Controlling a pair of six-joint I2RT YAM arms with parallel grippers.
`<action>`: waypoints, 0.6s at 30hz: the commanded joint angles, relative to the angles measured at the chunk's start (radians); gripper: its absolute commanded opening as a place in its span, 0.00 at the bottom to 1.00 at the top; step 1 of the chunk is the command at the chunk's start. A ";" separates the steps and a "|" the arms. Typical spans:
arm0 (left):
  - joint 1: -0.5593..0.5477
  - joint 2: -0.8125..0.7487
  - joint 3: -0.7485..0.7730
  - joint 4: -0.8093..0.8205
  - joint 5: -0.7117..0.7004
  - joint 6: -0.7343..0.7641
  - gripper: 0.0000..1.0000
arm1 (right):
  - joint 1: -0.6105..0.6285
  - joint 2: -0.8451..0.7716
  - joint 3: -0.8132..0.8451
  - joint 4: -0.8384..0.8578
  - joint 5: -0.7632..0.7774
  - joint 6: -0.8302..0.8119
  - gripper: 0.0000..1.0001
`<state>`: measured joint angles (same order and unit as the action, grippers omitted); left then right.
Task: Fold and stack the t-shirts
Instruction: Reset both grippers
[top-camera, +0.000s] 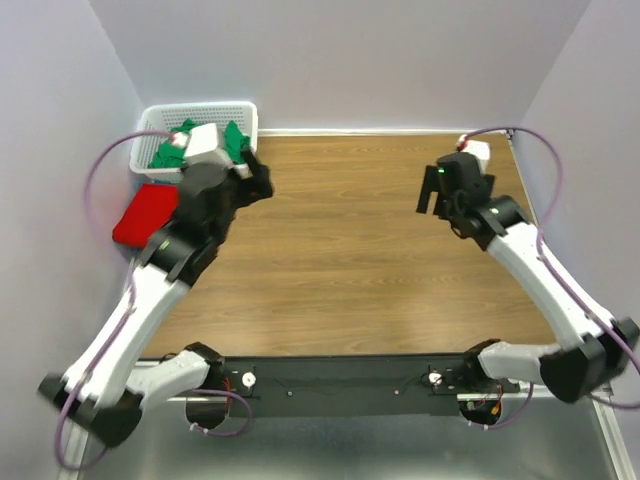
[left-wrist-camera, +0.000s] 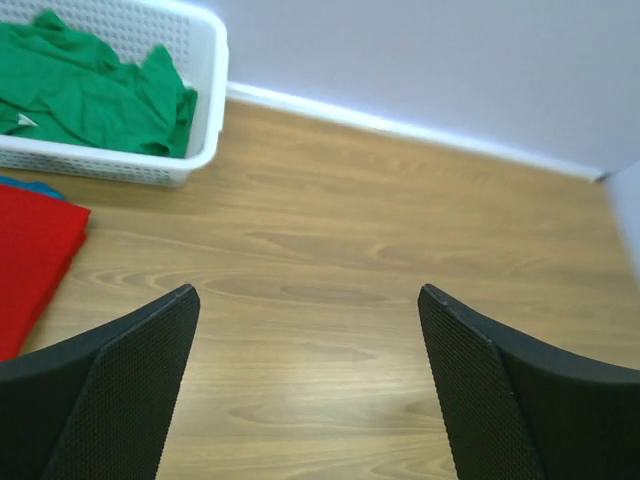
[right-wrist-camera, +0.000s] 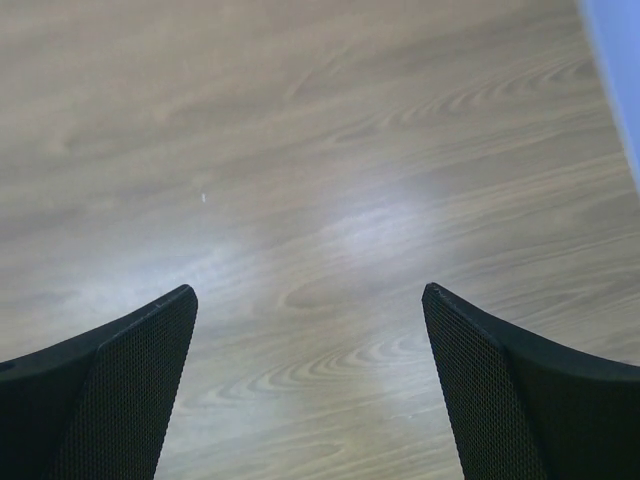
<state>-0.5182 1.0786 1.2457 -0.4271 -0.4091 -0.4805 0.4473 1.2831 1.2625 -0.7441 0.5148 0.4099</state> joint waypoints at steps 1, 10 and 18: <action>0.006 -0.250 -0.086 -0.085 -0.045 0.017 0.98 | -0.015 -0.178 -0.009 0.015 0.154 -0.008 1.00; 0.006 -0.722 -0.242 -0.082 -0.160 0.011 0.98 | -0.015 -0.609 -0.165 0.054 0.316 0.004 1.00; 0.006 -0.888 -0.414 0.025 -0.204 -0.039 0.99 | -0.015 -0.814 -0.313 0.112 0.291 -0.017 1.00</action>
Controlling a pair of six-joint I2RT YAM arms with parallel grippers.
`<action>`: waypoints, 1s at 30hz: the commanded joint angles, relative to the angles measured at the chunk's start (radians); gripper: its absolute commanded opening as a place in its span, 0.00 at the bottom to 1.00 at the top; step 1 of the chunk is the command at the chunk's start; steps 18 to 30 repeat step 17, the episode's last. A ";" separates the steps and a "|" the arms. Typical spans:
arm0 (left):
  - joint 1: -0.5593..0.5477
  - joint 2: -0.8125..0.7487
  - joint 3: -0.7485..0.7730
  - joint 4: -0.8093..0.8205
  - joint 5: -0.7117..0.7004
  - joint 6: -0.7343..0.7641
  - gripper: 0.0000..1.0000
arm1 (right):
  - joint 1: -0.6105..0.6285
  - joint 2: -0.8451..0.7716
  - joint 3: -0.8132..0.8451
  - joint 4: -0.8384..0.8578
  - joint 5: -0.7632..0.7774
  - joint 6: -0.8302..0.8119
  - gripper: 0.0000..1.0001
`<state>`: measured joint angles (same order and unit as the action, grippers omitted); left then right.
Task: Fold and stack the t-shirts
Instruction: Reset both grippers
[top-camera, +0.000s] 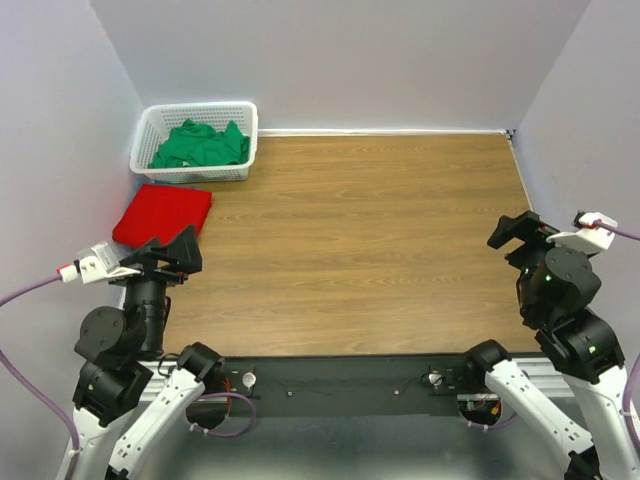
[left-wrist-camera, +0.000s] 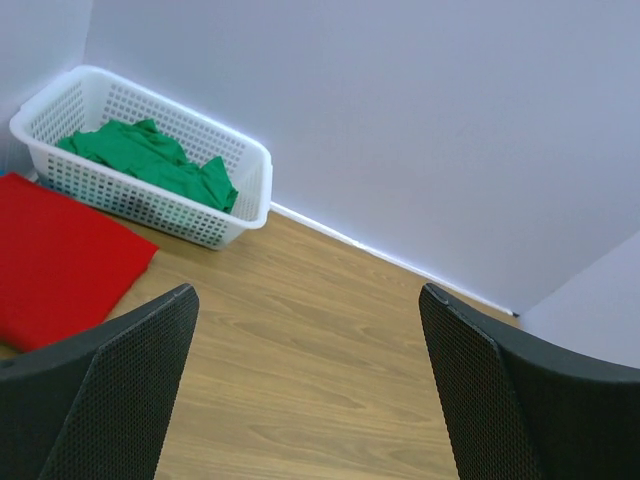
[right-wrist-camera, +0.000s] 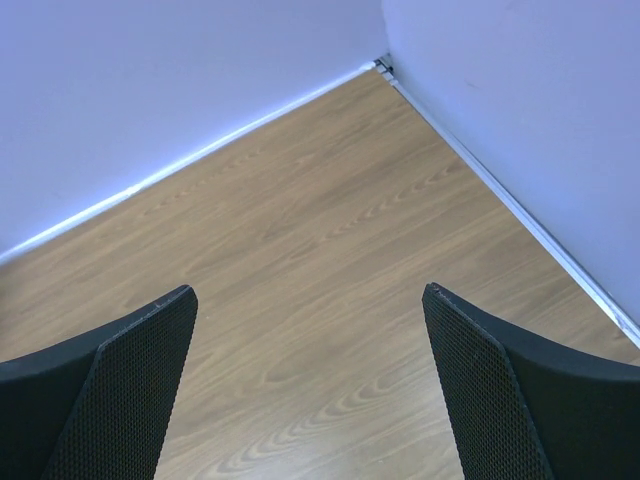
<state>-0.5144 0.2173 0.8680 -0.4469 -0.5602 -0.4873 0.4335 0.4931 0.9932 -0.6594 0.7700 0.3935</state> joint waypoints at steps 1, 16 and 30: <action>0.002 -0.029 -0.050 0.050 -0.063 -0.040 0.99 | -0.001 -0.027 -0.054 0.029 0.038 -0.002 1.00; 0.002 -0.056 -0.170 0.122 -0.060 -0.059 0.98 | -0.001 -0.059 -0.103 0.035 0.060 0.031 1.00; 0.002 -0.053 -0.175 0.125 -0.058 -0.059 0.98 | -0.001 -0.059 -0.105 0.035 0.060 0.034 1.00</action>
